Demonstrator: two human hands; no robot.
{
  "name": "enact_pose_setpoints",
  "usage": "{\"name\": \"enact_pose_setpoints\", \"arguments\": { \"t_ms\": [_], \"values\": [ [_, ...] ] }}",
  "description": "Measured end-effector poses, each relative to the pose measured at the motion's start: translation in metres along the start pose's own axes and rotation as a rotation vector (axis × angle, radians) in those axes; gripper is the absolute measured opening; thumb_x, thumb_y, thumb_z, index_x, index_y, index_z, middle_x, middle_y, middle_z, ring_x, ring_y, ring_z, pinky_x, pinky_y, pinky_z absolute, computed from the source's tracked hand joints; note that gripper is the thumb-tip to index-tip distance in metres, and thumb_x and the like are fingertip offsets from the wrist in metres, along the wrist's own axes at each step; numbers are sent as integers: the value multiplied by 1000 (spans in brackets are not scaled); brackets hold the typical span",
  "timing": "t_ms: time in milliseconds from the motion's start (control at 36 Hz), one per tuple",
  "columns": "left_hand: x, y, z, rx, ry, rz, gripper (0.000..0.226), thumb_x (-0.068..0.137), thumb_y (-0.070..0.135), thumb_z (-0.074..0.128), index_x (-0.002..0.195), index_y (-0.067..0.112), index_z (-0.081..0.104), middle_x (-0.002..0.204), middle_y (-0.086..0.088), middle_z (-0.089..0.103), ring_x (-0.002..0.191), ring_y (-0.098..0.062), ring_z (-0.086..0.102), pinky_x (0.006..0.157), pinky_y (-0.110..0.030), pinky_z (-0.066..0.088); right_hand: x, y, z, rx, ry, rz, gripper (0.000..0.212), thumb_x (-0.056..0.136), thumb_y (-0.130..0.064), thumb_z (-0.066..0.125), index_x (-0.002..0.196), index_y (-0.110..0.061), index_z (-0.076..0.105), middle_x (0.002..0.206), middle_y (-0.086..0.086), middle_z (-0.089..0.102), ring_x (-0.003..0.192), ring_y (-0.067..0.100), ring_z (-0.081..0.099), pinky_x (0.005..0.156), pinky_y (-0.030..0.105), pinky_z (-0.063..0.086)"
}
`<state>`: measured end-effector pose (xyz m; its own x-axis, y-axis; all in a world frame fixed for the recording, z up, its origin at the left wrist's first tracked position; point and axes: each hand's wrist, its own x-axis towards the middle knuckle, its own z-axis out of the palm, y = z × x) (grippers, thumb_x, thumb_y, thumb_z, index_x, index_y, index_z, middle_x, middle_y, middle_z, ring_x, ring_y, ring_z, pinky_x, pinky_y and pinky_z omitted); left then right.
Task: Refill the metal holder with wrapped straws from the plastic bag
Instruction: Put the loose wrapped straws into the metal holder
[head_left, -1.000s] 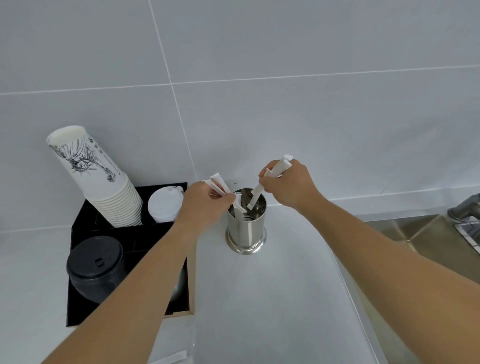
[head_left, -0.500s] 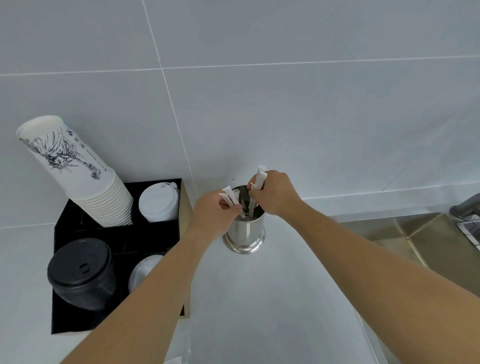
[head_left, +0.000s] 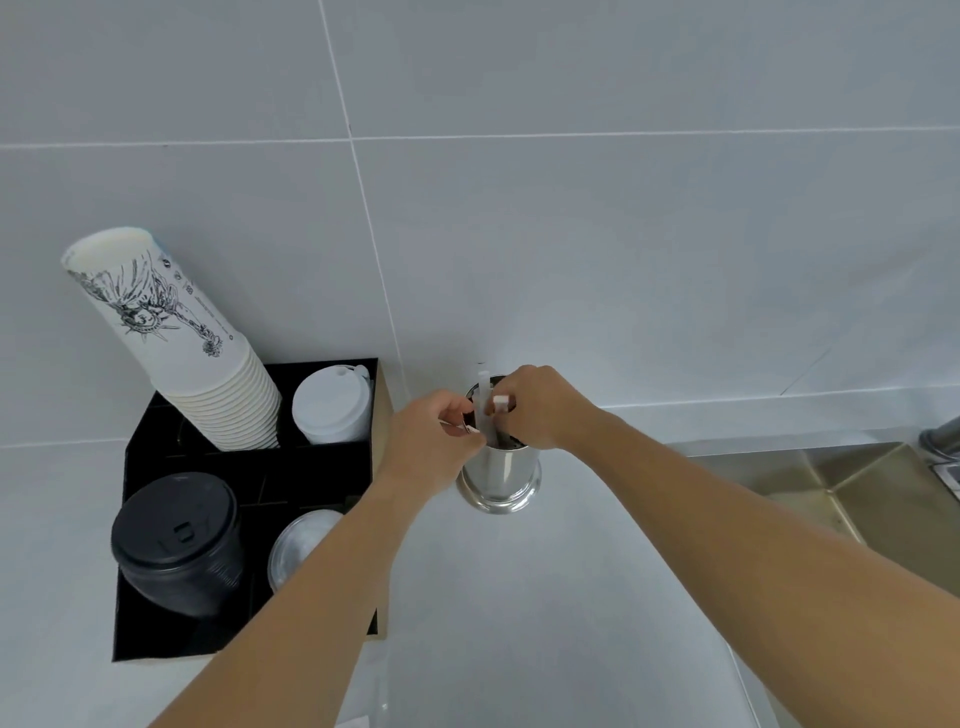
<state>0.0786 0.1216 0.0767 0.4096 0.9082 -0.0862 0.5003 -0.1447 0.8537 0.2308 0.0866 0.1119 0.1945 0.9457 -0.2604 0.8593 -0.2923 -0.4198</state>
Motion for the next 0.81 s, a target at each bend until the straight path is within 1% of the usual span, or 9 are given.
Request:
{"name": "enact_pose_setpoints", "arguments": {
  "t_ms": [111,250,389,444,500,556,667,722,806],
  "values": [
    [-2,-8,0,-68,-18,-30,30,72,7,75,96,22,68,88,2,68,77,-13,68,63,-14,47,-6,-4,3,66,-103,-89,20,83,-13,61,96,-17,77,95,3,71,91,21,63,75,28,50],
    [-5,-13,-2,-95,-17,-53,29,73,5,74,95,22,66,82,8,65,70,-5,63,61,-10,45,-7,-7,4,48,-117,-115,23,84,-8,57,98,-12,75,99,7,72,96,23,63,81,33,51],
    [-8,-17,-3,-87,-12,-76,26,74,7,75,96,19,67,83,6,64,71,-6,61,57,-9,44,-12,-2,-7,57,-86,-110,21,89,-17,57,76,-25,71,67,-11,54,68,15,51,63,25,41],
    [-9,-17,-4,-77,-14,-72,25,76,7,75,97,16,67,83,4,65,70,-7,60,54,-5,44,-15,-2,-12,46,-84,-77,21,87,-14,53,76,-23,69,63,-12,47,67,16,45,56,20,36],
    [-11,-18,-6,-78,-14,-81,22,77,7,74,97,15,68,85,2,66,69,-6,59,49,-5,42,-17,-1,-16,4,-85,-59,20,85,-9,48,75,-11,66,67,-2,47,68,20,43,51,20,33],
    [-16,-18,-10,-75,-8,-102,18,78,10,74,94,17,69,86,2,67,70,-5,60,45,-8,41,-22,0,-20,-2,-79,-39,24,85,-9,46,82,-11,70,75,4,55,70,22,45,52,21,35],
    [-27,-20,-20,-81,0,-118,12,78,21,74,88,26,70,87,7,69,75,-5,63,44,-9,40,-32,4,-29,78,-55,2,32,85,-12,48,101,-18,75,98,4,70,88,26,61,68,26,49],
    [-34,-19,-27,-105,-4,-114,10,77,26,74,85,30,70,86,9,69,77,-3,63,46,-7,41,-39,6,-31,137,-38,33,31,85,-14,49,100,-22,75,97,0,69,90,24,63,74,28,52],
    [-45,-18,-37,-201,-27,-149,8,76,27,75,83,30,71,83,8,72,77,-7,66,59,-13,47,-51,6,-33,230,-10,61,23,84,-17,52,88,-18,74,80,0,63,71,17,55,61,23,46]
  ]
}}
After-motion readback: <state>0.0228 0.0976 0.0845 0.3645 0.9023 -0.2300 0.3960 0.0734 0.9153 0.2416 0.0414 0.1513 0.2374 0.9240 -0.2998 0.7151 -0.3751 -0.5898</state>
